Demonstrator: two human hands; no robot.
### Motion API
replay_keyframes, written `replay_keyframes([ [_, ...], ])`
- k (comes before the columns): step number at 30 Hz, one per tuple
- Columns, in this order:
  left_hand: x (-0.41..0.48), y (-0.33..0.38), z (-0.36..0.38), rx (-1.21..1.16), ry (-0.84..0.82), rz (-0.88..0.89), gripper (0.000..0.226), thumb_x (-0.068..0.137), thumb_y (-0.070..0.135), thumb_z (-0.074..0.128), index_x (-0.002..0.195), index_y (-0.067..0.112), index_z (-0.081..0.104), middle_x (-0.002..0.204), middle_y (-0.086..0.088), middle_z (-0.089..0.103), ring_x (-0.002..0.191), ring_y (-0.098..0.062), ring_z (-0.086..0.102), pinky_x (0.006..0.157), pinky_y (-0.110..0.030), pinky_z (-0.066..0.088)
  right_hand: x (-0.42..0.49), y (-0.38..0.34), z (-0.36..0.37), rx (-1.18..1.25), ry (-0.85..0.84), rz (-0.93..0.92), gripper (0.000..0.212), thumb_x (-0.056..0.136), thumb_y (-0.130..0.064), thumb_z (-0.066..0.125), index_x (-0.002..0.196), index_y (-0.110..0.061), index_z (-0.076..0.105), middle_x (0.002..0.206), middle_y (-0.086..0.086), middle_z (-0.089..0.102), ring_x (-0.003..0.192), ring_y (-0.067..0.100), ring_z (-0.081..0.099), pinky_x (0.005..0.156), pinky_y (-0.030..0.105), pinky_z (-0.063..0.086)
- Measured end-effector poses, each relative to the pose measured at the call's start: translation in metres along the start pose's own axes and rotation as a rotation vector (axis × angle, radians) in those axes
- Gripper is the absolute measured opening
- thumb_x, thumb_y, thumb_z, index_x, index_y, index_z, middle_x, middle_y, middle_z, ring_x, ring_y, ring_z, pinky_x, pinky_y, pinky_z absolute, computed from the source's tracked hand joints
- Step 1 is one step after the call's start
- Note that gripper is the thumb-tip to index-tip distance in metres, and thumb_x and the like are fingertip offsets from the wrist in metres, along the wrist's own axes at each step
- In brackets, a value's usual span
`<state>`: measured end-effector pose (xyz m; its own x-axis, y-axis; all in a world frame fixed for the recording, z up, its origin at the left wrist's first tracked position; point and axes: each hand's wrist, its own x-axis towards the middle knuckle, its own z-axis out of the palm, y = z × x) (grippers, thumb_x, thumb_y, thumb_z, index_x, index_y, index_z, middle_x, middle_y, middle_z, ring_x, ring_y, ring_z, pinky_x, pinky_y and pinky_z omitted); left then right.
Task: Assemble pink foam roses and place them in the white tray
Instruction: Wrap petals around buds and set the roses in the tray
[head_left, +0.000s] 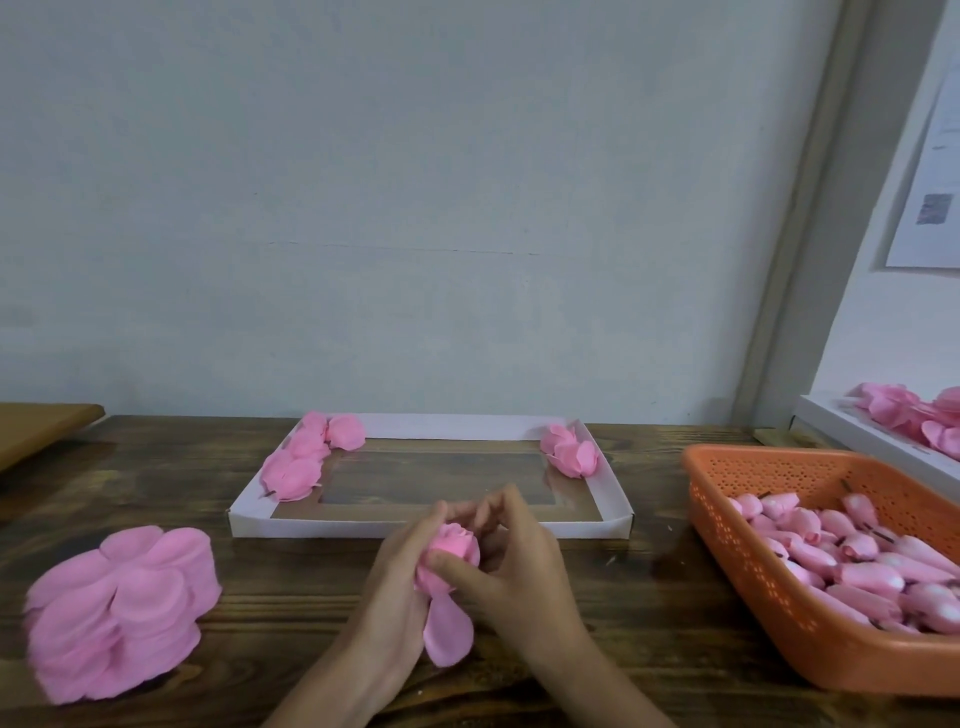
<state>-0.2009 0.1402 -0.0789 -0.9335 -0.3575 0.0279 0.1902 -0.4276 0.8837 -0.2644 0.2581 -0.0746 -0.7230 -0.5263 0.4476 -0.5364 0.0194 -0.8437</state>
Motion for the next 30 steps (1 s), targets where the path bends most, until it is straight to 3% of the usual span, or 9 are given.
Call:
replay_keyframes([
  [3,-0.002,0.000,0.002,0.073,0.049,0.072,0.033,0.078,0.038,0.079,0.081,0.005,0.072,0.081,-0.015,0.069,0.079,-0.025,0.070,0.066,-0.029,0.059,-0.003,0.004,0.004,-0.232,0.102,-0.119,0.033,0.075,-0.048,0.079,0.078,-0.029,0.052,0.078,-0.012,0.063,0.077,0.014,0.062,0.065,0.033,0.055],
  [7,0.001,0.001,0.000,0.058,0.167,0.088,0.024,0.080,0.029,0.075,0.077,0.005,0.071,0.073,-0.014,0.064,0.066,-0.019,0.068,0.057,-0.025,0.057,-0.003,0.003,0.005,-0.371,0.061,-0.220,0.020,0.084,-0.049,0.073,0.085,-0.031,0.066,0.094,-0.023,0.046,0.103,0.004,0.049,0.077,0.019,0.051],
  [9,0.004,0.004,-0.005,-0.007,0.233,0.055,0.024,0.087,0.025,0.075,0.084,0.002,0.071,0.075,-0.015,0.066,0.063,-0.020,0.069,0.054,-0.028,0.059,-0.003,0.000,0.003,-0.230,0.023,-0.147,0.019,0.083,-0.049,0.073,0.094,-0.034,0.071,0.103,-0.024,0.046,0.111,0.005,0.052,0.083,0.019,0.052],
  [12,0.010,0.012,-0.017,-0.109,0.298,0.033,0.025,0.089,0.026,0.073,0.092,0.001,0.067,0.078,-0.013,0.069,0.056,-0.018,0.067,0.046,-0.027,0.055,-0.004,-0.003,0.001,-0.109,0.016,0.074,0.037,0.075,-0.067,0.069,0.097,-0.038,0.066,0.101,-0.015,0.062,0.093,0.007,0.065,0.076,0.024,0.055],
  [14,0.014,0.016,-0.024,-0.119,0.306,0.032,0.032,0.087,0.031,0.072,0.089,0.000,0.067,0.075,-0.013,0.066,0.049,-0.015,0.062,0.041,-0.024,0.051,-0.005,-0.004,0.001,-0.076,-0.148,0.239,0.051,0.073,-0.074,0.073,0.100,-0.032,0.064,0.097,-0.005,0.074,0.083,0.008,0.071,0.072,0.031,0.060],
  [17,0.015,0.015,-0.029,-0.108,0.352,0.084,0.032,0.091,0.036,0.074,0.078,0.006,0.073,0.069,-0.011,0.067,0.050,-0.016,0.060,0.046,-0.024,0.052,-0.008,-0.005,0.010,0.126,-0.313,0.328,0.053,0.078,-0.060,0.081,0.102,-0.014,0.067,0.091,0.008,0.079,0.069,0.017,0.071,0.060,0.033,0.058],
  [20,0.014,0.014,-0.024,-0.075,0.346,0.115,0.035,0.087,0.042,0.076,0.069,0.012,0.074,0.065,-0.011,0.064,0.050,-0.019,0.058,0.047,-0.028,0.051,-0.011,-0.007,0.015,0.232,-0.247,0.320,0.037,0.082,-0.039,0.086,0.093,-0.008,0.068,0.081,0.016,0.078,0.063,0.022,0.068,0.057,0.030,0.057],
  [25,0.010,0.014,-0.019,-0.053,0.281,0.182,0.032,0.087,0.042,0.074,0.085,0.010,0.070,0.073,-0.013,0.065,0.056,-0.020,0.062,0.048,-0.031,0.053,-0.013,-0.013,0.017,0.314,-0.188,0.309,0.013,0.086,-0.016,0.082,0.081,-0.013,0.070,0.069,0.010,0.074,0.057,0.019,0.066,0.058,0.028,0.057],
  [30,0.004,0.013,-0.017,0.002,0.246,0.234,0.020,0.085,0.043,0.073,0.088,0.023,0.071,0.091,-0.006,0.073,0.073,-0.016,0.071,0.057,-0.032,0.059,-0.015,-0.021,0.021,0.409,-0.168,0.246,0.020,0.086,-0.008,0.082,0.073,-0.020,0.073,0.071,0.009,0.073,0.065,0.014,0.067,0.064,0.025,0.057],
])
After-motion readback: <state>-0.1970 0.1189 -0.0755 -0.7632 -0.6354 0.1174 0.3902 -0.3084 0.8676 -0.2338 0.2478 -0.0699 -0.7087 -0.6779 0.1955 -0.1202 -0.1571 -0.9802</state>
